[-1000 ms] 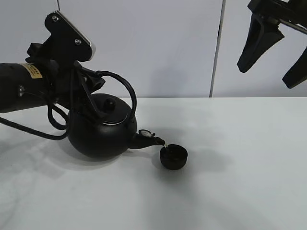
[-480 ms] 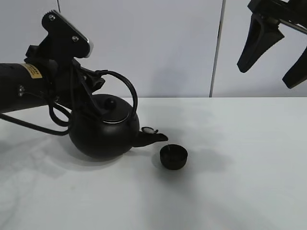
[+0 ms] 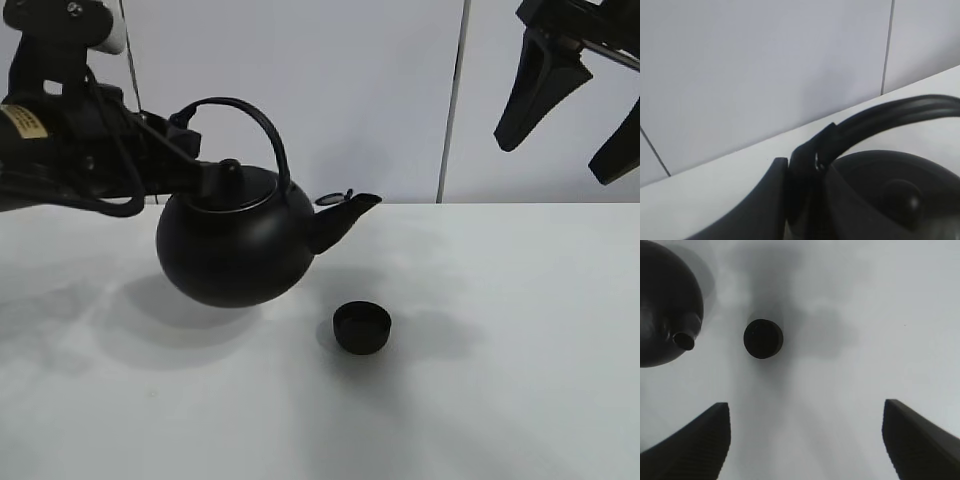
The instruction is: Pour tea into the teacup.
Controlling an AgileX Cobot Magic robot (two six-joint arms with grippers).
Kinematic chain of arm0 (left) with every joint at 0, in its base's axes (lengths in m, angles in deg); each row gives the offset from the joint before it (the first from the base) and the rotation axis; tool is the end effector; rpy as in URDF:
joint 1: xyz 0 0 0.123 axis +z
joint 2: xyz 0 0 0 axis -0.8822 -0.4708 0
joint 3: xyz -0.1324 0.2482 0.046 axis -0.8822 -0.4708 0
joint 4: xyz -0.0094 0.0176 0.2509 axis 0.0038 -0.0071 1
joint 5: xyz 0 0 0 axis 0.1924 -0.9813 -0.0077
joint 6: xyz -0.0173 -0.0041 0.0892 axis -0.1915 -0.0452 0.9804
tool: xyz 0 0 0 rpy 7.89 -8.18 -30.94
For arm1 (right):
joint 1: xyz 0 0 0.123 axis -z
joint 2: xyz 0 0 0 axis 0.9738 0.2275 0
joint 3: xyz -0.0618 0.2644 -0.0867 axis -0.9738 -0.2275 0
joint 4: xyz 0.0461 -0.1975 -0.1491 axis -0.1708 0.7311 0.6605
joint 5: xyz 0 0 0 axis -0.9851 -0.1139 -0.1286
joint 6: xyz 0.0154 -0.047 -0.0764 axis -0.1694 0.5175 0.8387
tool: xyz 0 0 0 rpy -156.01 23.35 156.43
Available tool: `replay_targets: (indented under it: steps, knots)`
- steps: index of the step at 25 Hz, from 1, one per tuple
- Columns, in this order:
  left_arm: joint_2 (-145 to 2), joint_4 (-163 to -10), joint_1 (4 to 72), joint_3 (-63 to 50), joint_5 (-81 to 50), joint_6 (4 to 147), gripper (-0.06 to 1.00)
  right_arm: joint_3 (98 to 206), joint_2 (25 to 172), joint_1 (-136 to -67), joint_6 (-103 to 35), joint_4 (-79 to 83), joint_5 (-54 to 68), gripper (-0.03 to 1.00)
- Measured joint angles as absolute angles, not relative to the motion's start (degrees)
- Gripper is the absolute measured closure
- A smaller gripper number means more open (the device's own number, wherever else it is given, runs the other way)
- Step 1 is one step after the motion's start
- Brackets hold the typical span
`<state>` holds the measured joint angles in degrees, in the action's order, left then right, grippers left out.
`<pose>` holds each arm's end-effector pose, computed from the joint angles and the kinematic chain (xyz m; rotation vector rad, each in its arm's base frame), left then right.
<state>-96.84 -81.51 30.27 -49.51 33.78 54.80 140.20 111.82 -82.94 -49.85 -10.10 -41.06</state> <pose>0.2803 -0.1615 0.1803 0.5227 1.7035 -0.2121 0.2973 0.0579 0.2914 -0.1254 2.7562 0.4488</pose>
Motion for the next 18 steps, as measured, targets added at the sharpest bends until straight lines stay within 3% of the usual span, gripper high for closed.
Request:
replay_targets:
  steps: [18]
  knots:
    - [-96.39,-82.95,30.27,-66.78,47.41,50.64,0.83,140.2,111.82,-82.94,-49.85,-10.57,-41.04,0.4]
